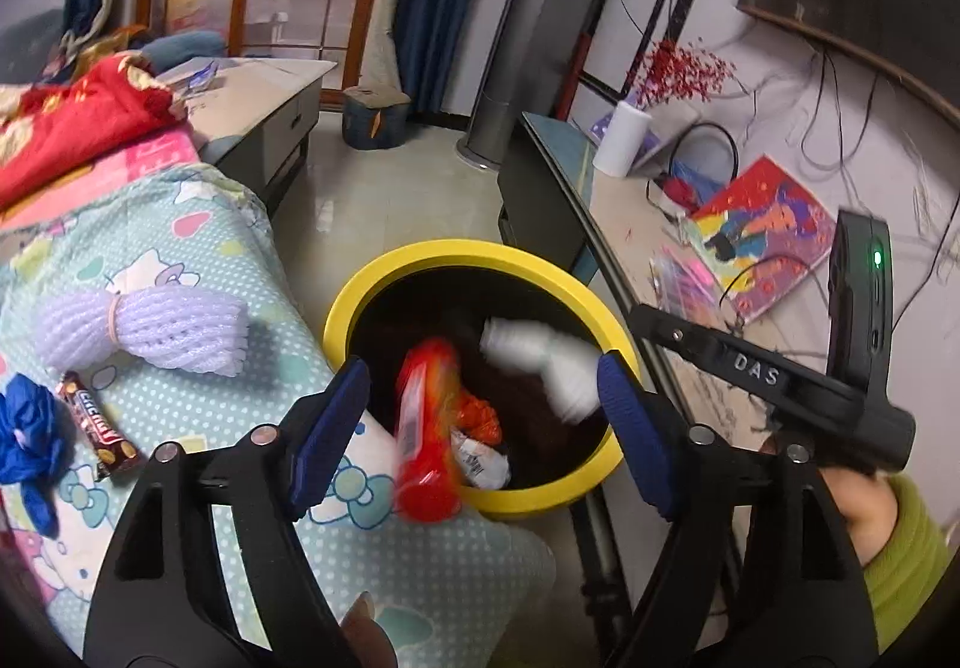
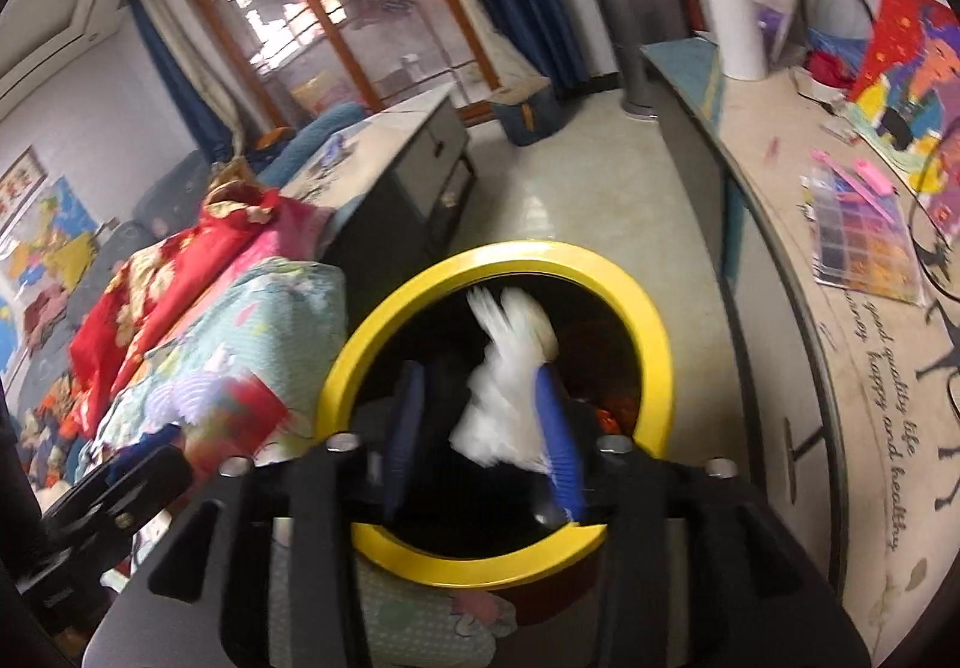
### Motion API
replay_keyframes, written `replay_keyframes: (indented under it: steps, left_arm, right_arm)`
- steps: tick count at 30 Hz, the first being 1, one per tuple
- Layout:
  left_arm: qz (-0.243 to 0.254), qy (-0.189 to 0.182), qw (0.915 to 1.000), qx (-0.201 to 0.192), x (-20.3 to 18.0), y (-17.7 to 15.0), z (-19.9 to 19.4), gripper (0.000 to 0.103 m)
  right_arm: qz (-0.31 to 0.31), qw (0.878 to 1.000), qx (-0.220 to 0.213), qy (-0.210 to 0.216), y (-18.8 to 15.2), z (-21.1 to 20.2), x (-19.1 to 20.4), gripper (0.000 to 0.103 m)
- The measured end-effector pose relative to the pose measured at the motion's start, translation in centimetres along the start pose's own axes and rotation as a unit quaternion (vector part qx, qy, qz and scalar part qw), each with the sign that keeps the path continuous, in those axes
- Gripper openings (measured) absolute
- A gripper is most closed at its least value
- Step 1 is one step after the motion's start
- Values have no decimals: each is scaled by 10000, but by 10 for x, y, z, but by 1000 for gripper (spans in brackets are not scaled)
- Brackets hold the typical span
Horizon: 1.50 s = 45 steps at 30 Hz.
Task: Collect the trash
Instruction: 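Carry the tube and foam net to the yellow bin and release both, then move both tools back over the candy wrappers and chocolate bar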
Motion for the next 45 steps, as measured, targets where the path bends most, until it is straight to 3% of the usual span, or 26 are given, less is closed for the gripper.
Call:
replay_keyframes:
  steps: [8,19,45]
  left_arm:
    - [-138,200,9996,-118,20,-2,-15,75]
    - [-320,546,9972,-408,50,-4,-45,75]
    - [-1167,1321,9803,-887,148,-17,-107,75]
  right_arm:
    - [-86,9998,-123,159,0,-2,10,42]
    - [-633,9962,-29,604,-4,2,63,44]
    - [-1800,9741,395,1312,-33,20,177,45]
Point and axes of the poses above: each gripper's, at about its wrist camera, not at the fingertips, and z roughly the way its jaws point, x to its left, y to its top, the point moved 6 cm from there along z, roughly the way its jaws point, and after that the axes turned 12 degrees about y, right-handed, at the moved point
